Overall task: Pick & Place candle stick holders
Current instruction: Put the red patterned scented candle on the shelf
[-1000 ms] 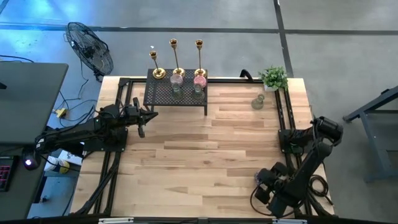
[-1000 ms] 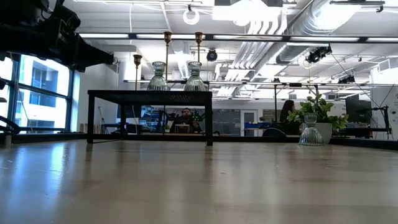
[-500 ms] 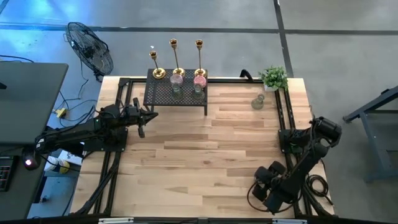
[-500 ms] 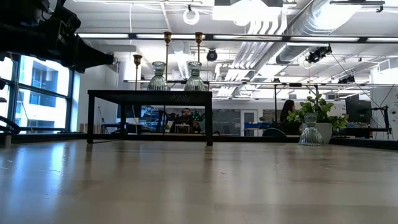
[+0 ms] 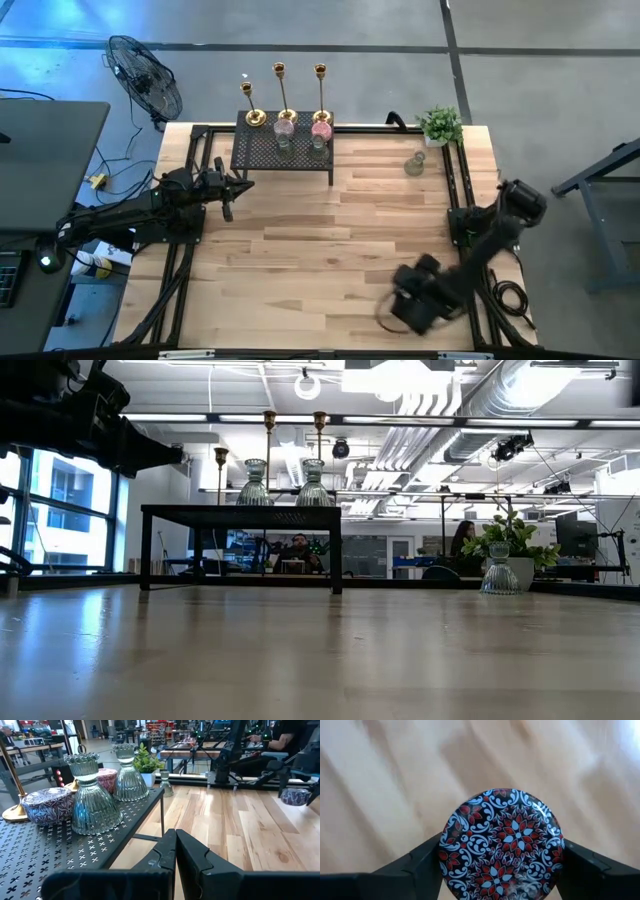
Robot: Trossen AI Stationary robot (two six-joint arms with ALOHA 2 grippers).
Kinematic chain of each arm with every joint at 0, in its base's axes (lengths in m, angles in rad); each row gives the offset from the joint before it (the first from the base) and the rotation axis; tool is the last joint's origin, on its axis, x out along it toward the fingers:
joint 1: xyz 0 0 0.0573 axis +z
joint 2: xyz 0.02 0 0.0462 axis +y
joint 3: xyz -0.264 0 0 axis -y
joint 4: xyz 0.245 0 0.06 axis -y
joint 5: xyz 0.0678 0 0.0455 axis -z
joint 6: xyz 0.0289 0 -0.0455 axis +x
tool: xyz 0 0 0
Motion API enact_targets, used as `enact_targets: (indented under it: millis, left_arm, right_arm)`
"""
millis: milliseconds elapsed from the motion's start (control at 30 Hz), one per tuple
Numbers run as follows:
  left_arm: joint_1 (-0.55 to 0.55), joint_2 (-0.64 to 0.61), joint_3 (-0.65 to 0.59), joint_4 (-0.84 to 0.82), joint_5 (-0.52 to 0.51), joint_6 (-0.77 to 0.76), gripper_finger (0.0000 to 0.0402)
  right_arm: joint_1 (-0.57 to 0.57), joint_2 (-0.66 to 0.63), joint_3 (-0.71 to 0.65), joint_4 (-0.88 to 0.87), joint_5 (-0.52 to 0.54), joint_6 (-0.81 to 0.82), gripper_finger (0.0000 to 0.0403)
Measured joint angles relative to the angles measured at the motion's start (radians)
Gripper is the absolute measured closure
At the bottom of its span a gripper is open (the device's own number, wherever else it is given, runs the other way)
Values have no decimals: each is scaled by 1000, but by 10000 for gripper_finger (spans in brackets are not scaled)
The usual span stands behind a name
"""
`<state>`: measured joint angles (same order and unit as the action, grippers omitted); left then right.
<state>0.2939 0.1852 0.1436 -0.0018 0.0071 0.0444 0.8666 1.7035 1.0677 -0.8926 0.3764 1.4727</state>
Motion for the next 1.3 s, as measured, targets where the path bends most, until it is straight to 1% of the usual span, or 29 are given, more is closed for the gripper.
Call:
enact_targets:
  millis: [67, 100, 200, 267, 333, 400, 533, 700, 900, 1000, 1167, 1233, 1300]
  left_arm:
    - [0, 0, 0, 4, 0, 0, 397]
    - [0, 0, 0, 7, 0, 0, 397]
    - [0, 0, 0, 7, 0, -1, 397]
    - [0, 0, 0, 7, 0, -1, 397]
    - [0, 0, 0, 5, 0, -2, 397]
    - [0, 0, 0, 1, 0, -3, 397]
    - [0, 0, 0, -1, 0, -3, 397]
    - [0, 0, 0, -1, 0, -3, 397]
    - [0, 0, 0, -1, 0, -2, 397]
    - [0, 0, 0, -1, 0, 0, 397]
    - [0, 0, 0, -1, 0, 0, 397]
    - [0, 0, 0, -1, 0, 0, 397]
    - [0, 0, 0, -1, 0, 0, 397]
  right_arm:
    - [-98, 0, 35, 11, 5, -158, 120]
    - [-151, 1, 50, 45, 8, -246, 120]
    - [-317, 17, 73, 213, 0, -532, 120]
    - [-422, 45, 89, 337, -44, -713, 120]
    - [-510, 91, 133, 415, -85, -863, 120]
    - [-579, 157, 209, 420, -93, -985, 120]
    - [-678, 302, 390, 401, -101, -1179, 120]
    - [-771, 455, 577, 396, -175, -1306, 120]
    - [-823, 572, 714, 359, -206, -1393, 120]
    - [-836, 606, 730, 355, -223, -1413, 120]
    - [-847, 609, 712, 388, -228, -1429, 120]
    - [-847, 609, 703, 393, -226, -1427, 104]
    - [-847, 609, 703, 399, -227, -1425, 78]
